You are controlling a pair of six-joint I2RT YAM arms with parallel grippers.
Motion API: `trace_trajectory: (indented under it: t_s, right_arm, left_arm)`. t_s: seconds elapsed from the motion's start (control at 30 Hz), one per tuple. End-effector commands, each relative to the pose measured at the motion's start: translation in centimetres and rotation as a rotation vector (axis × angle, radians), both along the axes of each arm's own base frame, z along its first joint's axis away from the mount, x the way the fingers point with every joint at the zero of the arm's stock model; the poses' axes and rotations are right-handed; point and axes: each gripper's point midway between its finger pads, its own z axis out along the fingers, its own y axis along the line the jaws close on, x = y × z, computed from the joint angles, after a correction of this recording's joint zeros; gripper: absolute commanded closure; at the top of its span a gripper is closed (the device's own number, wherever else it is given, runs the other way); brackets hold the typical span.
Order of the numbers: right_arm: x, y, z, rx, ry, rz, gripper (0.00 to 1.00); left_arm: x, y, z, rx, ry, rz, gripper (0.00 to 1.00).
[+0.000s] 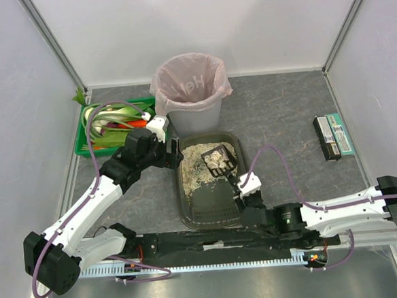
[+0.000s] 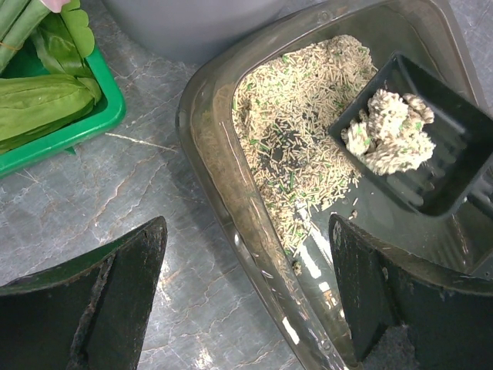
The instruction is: Clean the litter box
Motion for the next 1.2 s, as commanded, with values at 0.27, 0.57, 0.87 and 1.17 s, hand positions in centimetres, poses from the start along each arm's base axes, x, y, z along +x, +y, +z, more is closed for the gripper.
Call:
trace_trajectory:
  t_s: [0.27, 0.57, 0.87, 1.17]
  right_arm:
    - [0.2, 2.1, 1.3, 0.047, 0.006, 0.105, 1.00]
    - [1.0, 0.6, 1.1, -0.014, 0.020, -0.028, 1.00]
    - [0.2, 0.2, 5.2, 0.091, 0.019, 0.066, 1.00]
    - [-0.7, 0.1, 10.7, 0.135, 0.015, 0.170, 1.00]
  left_arm:
    - [0.5, -0.2, 1.3, -0.016, -0.060, -0.021, 0.08]
    - [0.5, -0.2, 1.3, -0.014, -0.056, -0.024, 0.08]
    - [1.0, 0.8, 2.7, -0.062, -0.082, 0.019, 0.08]
    - [1.7, 4.5, 4.8, -0.025, -0.197, 0.159, 0.08]
